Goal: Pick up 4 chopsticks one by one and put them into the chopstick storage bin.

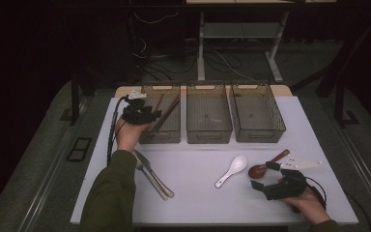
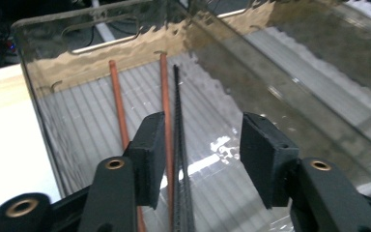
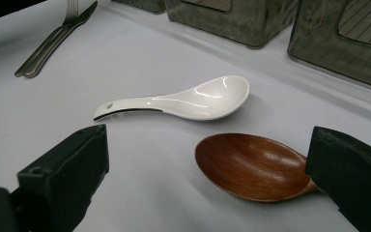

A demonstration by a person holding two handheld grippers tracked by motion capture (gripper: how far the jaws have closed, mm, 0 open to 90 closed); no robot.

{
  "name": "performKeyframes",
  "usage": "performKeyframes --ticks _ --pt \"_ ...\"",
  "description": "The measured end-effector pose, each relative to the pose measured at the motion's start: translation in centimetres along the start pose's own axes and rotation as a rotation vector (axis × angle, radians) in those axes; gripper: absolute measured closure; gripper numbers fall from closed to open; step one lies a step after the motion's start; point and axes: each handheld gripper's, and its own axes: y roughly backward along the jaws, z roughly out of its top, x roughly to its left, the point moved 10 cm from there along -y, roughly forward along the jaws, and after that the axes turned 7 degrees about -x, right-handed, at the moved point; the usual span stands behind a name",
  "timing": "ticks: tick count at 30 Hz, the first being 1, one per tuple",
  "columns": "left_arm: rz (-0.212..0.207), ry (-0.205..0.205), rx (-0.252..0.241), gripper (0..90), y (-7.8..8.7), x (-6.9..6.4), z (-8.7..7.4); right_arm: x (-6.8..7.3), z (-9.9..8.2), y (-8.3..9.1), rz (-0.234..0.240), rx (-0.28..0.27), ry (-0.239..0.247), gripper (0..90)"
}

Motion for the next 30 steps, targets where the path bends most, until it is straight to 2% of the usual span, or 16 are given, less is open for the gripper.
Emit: performKeyframes --ticks 7,15,19,30 --pt "-0.049 -0.053 -0.017 38.8 1.0 -1.6 0.7 0.0 0.0 0.0 0.000 0.002 0.000 1.5" --pt "-0.124 -0.079 -0.046 32.3 2.5 -4.0 1.1 0.0 0.0 0.0 -0.001 0.003 0.001 1.5" --pt "-0.158 -0.084 -0.054 28.8 3.2 -5.1 0.6 0.0 0.0 0.0 -0.001 0.002 0.000 1.5" --pt "-0.219 -0.106 -0.067 23.4 5.3 -7.7 -1.4 0.1 -0.1 0.0 -0.001 0.003 0.000 1.5"
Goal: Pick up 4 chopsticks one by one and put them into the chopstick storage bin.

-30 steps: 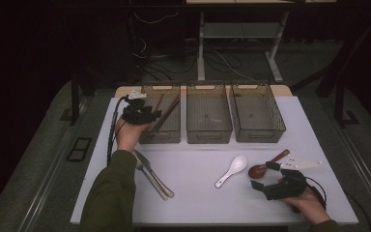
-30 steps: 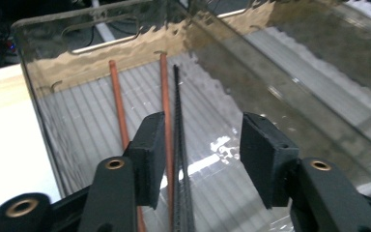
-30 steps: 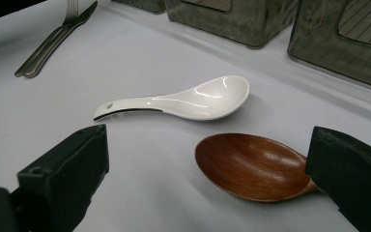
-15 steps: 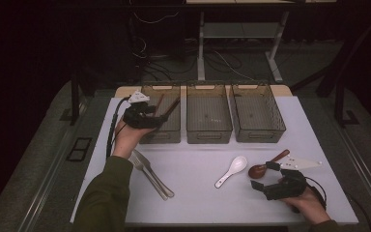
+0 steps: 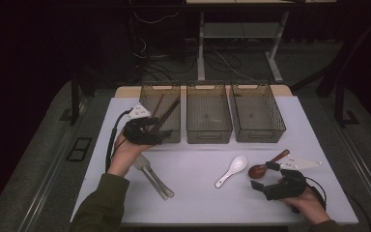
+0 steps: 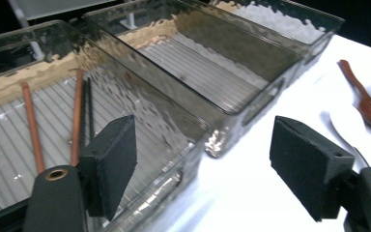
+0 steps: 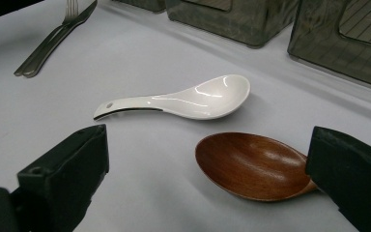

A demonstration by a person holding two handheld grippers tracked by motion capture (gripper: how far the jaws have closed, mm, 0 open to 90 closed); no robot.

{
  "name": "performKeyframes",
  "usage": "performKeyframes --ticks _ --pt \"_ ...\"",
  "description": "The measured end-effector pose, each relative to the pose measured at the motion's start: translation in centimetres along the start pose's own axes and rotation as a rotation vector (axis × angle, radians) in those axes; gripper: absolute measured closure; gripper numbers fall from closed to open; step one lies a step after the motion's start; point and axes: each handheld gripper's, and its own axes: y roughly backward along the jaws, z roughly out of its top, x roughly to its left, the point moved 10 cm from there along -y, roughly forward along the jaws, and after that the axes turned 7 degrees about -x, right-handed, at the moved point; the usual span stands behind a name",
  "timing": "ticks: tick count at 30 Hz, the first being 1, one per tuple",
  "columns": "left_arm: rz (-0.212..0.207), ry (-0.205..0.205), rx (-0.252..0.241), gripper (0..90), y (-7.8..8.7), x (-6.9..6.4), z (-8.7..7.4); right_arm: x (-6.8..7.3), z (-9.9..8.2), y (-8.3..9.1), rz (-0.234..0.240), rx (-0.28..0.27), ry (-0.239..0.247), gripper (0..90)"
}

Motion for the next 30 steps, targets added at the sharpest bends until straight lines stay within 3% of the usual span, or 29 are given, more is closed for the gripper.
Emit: performKeyframes --ticks 9,11,20,30 --pt "-0.052 0.002 -0.013 19.9 1.1 -2.7 -2.2 0.0 0.0 0.0 -0.001 -0.002 -0.003 1.5" --pt "-0.057 -0.007 0.002 18.8 1.2 -3.1 -2.9 -0.1 0.0 0.0 -0.001 -0.002 -0.003 1.5" --pt "-0.052 -0.015 -0.005 17.5 2.4 -4.2 -5.2 -0.3 0.1 0.0 0.001 -0.003 -0.004 1.5" --pt "-0.094 -0.039 0.018 13.7 2.6 -6.1 -7.7 -0.4 0.1 0.1 -0.005 -0.008 -0.006 1.5"
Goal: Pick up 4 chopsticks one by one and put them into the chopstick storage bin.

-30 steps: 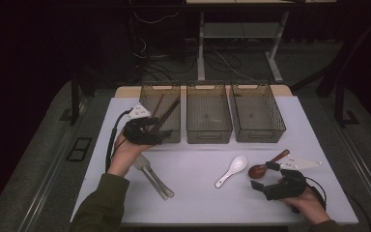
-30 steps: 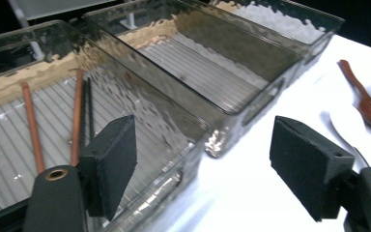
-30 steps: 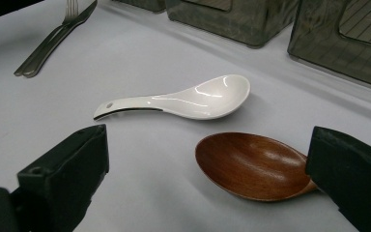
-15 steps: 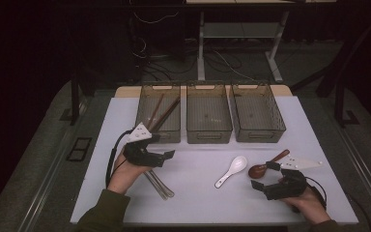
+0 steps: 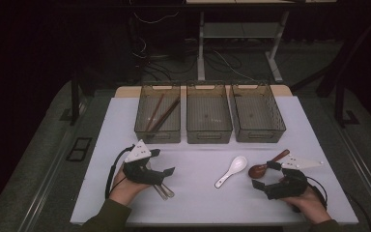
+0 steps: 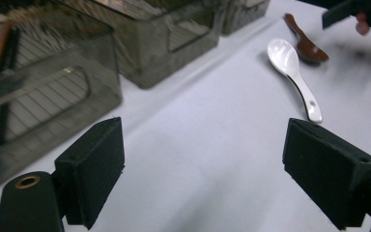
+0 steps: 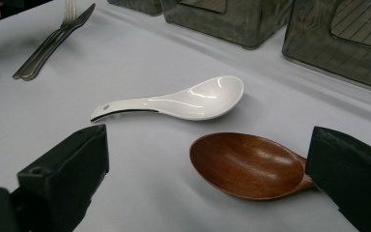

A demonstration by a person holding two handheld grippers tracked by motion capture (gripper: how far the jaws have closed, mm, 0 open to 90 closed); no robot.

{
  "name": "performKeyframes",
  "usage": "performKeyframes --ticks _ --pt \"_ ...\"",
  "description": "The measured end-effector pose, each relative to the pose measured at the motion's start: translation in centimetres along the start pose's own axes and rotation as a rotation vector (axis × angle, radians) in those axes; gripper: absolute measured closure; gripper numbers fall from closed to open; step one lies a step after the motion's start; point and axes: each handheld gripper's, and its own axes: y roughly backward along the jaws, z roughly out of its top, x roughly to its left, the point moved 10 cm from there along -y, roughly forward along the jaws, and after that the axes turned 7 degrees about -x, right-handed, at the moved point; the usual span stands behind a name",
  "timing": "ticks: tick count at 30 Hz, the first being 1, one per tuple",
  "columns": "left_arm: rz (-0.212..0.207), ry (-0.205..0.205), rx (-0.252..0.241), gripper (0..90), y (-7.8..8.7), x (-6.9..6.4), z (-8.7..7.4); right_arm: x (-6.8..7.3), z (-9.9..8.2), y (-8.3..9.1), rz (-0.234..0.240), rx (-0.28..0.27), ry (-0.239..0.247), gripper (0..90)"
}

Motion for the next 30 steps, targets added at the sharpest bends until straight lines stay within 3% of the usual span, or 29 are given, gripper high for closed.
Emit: performKeyframes --ticks 6,11,15,20,30 --pt "-0.005 -0.034 0.020 13.5 -0.1 -0.9 -1.5 0.0 -0.1 0.0 0.000 0.003 0.000 1.5" --pt "-0.011 -0.012 0.014 11.8 0.4 -1.4 -2.2 0.0 0.1 0.4 -0.005 -0.007 -0.007 1.5" --pt "0.001 -0.026 0.032 8.8 0.8 -1.4 -2.8 -0.1 0.3 0.5 -0.004 -0.015 -0.020 1.5" --pt "0.016 -0.022 0.032 1.8 0.8 -1.2 -2.9 -0.1 0.5 0.7 -0.002 -0.005 -0.024 1.5" --pt "0.013 -0.009 0.025 0.0 0.9 -1.0 -2.8 0.4 1.5 0.9 0.021 0.006 -0.032 1.6"
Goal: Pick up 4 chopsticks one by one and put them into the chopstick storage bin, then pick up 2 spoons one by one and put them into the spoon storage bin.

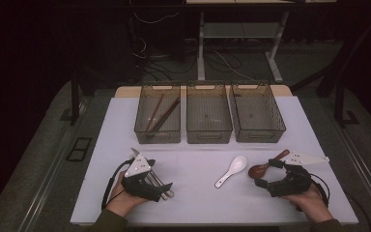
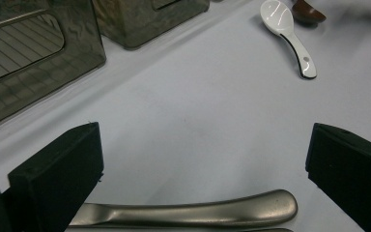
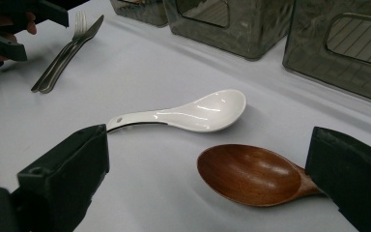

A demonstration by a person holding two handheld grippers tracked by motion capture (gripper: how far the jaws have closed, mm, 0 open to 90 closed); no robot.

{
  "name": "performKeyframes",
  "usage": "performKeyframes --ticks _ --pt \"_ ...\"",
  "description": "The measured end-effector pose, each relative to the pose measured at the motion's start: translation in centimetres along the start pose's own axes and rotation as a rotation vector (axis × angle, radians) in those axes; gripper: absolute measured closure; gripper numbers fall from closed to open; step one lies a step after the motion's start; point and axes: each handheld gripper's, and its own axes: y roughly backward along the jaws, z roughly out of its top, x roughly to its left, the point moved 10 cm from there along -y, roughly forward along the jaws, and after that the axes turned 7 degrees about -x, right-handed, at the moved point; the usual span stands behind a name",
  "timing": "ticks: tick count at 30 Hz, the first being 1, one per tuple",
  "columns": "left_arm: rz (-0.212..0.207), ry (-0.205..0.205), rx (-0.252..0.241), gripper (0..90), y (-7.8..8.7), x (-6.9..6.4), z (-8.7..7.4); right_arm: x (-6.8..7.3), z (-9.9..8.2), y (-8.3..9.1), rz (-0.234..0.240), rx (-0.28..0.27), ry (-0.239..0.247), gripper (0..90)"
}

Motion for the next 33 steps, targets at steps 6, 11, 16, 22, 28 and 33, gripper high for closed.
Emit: performKeyframes --ticks 6,11,16,22,28,33 --pt "-0.002 0.004 -0.002 0.0 0.0 -0.1 0.2 0.3 0.5 -0.2 0.012 0.008 -0.002 6.6" --pt "-0.003 0.007 -0.003 0.0 0.0 -0.1 0.3 0.2 0.7 -0.5 0.009 0.016 -0.008 6.7" --pt "-0.004 0.009 -0.008 0.0 0.0 -0.1 0.3 -0.2 1.2 -0.7 0.002 0.003 -0.009 14.8" --pt "-0.003 0.009 -0.005 0.0 0.1 -0.1 0.3 -0.6 1.7 -1.4 -0.005 0.011 -0.017 25.3" --pt "-0.007 0.005 -0.005 0.0 0.0 -0.1 0.3 0.0 1.6 -2.0 0.029 0.038 0.007 49.5" --pt "-0.008 0.008 -0.002 0.0 0.1 -0.2 0.2 1.0 1.2 -3.0 0.070 0.078 0.026 67.4"
